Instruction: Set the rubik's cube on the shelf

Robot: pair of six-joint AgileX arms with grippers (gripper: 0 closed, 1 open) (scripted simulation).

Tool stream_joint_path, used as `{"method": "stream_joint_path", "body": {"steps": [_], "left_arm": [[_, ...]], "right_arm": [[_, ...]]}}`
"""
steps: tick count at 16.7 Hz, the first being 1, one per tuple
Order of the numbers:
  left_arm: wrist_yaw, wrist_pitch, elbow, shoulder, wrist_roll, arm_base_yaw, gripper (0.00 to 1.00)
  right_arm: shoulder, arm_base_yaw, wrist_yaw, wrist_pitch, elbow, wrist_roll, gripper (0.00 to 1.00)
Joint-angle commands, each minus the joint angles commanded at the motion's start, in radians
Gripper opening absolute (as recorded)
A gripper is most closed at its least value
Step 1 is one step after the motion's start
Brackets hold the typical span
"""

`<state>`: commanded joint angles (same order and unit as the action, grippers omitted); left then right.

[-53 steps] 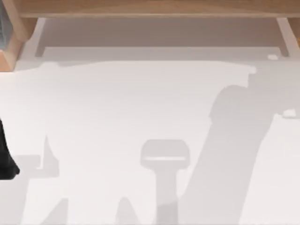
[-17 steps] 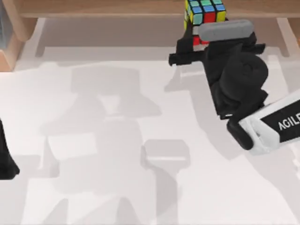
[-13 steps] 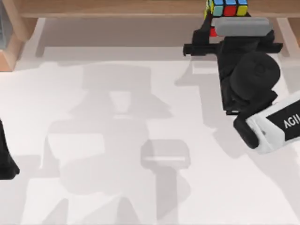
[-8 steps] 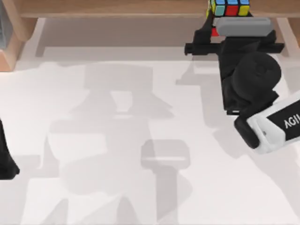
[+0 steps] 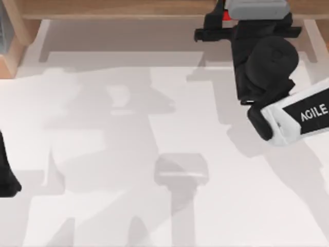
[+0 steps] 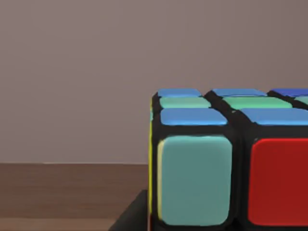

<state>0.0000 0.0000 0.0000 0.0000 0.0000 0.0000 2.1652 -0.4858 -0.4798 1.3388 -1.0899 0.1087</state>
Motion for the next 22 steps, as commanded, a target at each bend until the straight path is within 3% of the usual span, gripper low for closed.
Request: {"method": "stream_joint_path", "body": {"steps": [7, 13, 22], "left_arm": [[0.0, 0.0, 0.0, 0.0, 0.0, 0.0, 1.0], [0.0, 0.0, 0.0, 0.0, 0.0, 0.0, 1.0], [0.0, 0.0, 0.0, 0.0, 0.0, 0.0, 1.0]], "right_arm": [[0.108, 0.075, 0.042, -0.162, -0.247, -0.024, 0.0], [0.126, 0.085, 0.047, -0.199, -0.273, -0.031, 0.0], [0.126, 0.085, 0.047, -0.199, -0.273, -0.031, 0.68]]}}
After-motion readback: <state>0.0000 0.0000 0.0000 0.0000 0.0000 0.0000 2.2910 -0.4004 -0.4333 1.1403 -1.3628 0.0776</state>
